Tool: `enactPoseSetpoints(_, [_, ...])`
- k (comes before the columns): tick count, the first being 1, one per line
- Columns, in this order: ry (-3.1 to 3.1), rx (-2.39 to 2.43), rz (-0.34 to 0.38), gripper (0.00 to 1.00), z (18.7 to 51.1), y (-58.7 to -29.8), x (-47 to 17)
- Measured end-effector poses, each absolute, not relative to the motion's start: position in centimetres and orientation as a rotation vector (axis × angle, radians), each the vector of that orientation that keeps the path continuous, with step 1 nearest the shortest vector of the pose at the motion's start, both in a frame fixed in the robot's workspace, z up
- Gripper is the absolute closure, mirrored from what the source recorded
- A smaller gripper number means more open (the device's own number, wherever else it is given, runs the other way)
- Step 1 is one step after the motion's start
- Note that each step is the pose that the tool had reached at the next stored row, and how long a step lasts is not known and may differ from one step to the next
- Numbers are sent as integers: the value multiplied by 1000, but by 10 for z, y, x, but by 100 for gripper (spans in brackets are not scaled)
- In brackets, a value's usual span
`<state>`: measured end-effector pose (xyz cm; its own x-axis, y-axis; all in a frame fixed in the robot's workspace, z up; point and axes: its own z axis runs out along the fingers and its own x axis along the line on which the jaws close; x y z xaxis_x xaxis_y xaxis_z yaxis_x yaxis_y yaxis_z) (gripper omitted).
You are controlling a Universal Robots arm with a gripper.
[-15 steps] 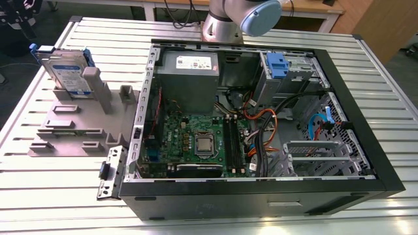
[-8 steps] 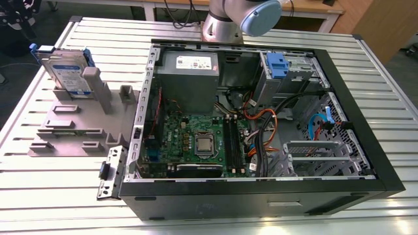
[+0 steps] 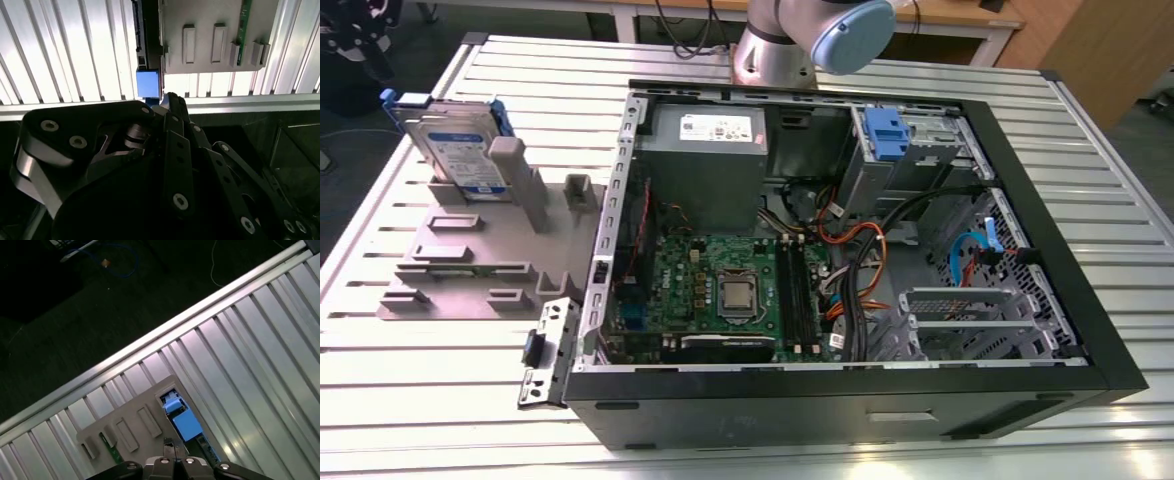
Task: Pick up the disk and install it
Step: 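Pick up the disk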
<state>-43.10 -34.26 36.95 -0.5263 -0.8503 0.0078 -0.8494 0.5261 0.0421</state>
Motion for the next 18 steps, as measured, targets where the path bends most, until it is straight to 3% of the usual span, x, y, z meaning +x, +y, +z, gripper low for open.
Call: enactPoseSetpoints(18, [-2564, 1775, -41, 89, 366, -343, -431])
